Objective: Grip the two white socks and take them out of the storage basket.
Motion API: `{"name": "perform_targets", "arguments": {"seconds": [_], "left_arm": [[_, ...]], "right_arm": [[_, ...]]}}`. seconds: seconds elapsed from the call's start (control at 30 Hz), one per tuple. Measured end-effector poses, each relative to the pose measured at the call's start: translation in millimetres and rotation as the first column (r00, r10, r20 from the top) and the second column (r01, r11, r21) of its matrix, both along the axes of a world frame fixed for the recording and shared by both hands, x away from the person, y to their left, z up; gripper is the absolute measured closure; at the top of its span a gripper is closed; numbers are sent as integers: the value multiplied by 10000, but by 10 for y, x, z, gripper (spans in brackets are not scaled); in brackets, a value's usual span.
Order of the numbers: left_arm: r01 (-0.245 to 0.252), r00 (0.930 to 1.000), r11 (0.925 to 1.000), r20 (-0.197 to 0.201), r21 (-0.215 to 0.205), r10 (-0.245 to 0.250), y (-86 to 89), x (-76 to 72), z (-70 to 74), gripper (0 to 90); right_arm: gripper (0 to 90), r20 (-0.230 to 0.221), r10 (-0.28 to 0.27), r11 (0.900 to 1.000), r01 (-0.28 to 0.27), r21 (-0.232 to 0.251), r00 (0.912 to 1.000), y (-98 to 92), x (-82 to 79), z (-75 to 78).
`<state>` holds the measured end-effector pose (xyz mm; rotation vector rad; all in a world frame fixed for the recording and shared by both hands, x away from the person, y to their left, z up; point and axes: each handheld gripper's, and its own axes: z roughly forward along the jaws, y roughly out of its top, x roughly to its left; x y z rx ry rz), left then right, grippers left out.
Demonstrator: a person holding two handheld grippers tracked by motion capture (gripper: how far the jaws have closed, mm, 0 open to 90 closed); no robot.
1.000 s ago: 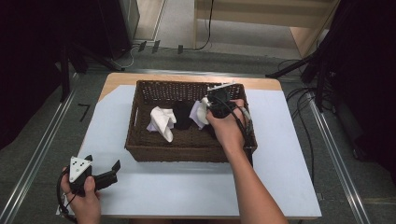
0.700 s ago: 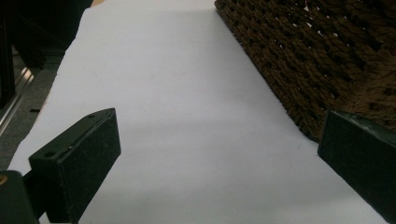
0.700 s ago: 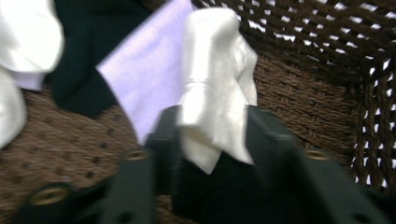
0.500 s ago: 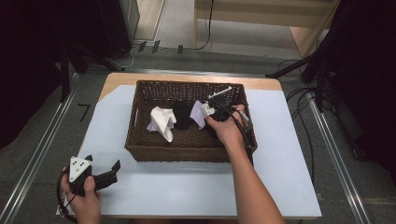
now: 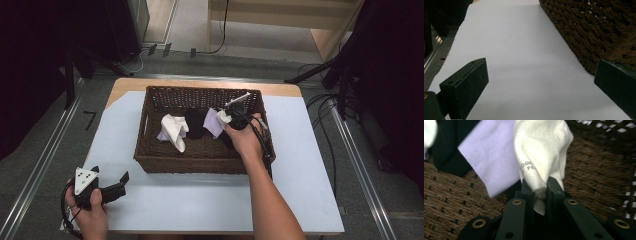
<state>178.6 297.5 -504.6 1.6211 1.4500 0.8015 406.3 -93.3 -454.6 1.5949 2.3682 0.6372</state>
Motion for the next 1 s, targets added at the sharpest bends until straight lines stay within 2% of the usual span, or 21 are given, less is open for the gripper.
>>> {"name": "perform_targets", "arguments": {"seconds": [0.1,0.23,0.3,0.47,0.5,0.63,0.77,0.9,1.0], "left_arm": [[-13,10000,10000,-11,8,13,-4,2,-1,3],[-43,10000,10000,7,-3,43,-9,7,-4,3],[-45,10000,10000,-16,-31,45,-7,11,-4,3],[-38,10000,10000,-63,-71,38,-4,9,-1,3],[-51,10000,10000,-14,-49,51,0,3,0,3],[-50,10000,9999,-14,-92,50,1,5,-1,3],[-46,10000,10000,-9,-53,46,0,4,0,3],[-56,10000,9998,69,-215,58,9,-5,0,3],[-65,10000,9999,-57,-92,64,3,6,0,3]], "right_arm": [[806,371,-86,9998,80,157,9993,-27,-43,91],[811,384,-37,9991,20,431,9993,-54,-89,183],[813,266,-57,9991,45,426,9996,-81,-105,239],[815,319,-67,9991,53,429,9995,-155,-133,359],[816,432,-134,9984,110,553,9990,-199,-155,424],[818,624,-143,9982,106,588,9980,-281,-205,522],[822,667,-94,9980,52,626,9977,-334,-248,576],[822,846,-129,9977,71,679,9963,-371,-274,638],[822,960,-180,9977,116,668,9952,-422,-288,703]]}}
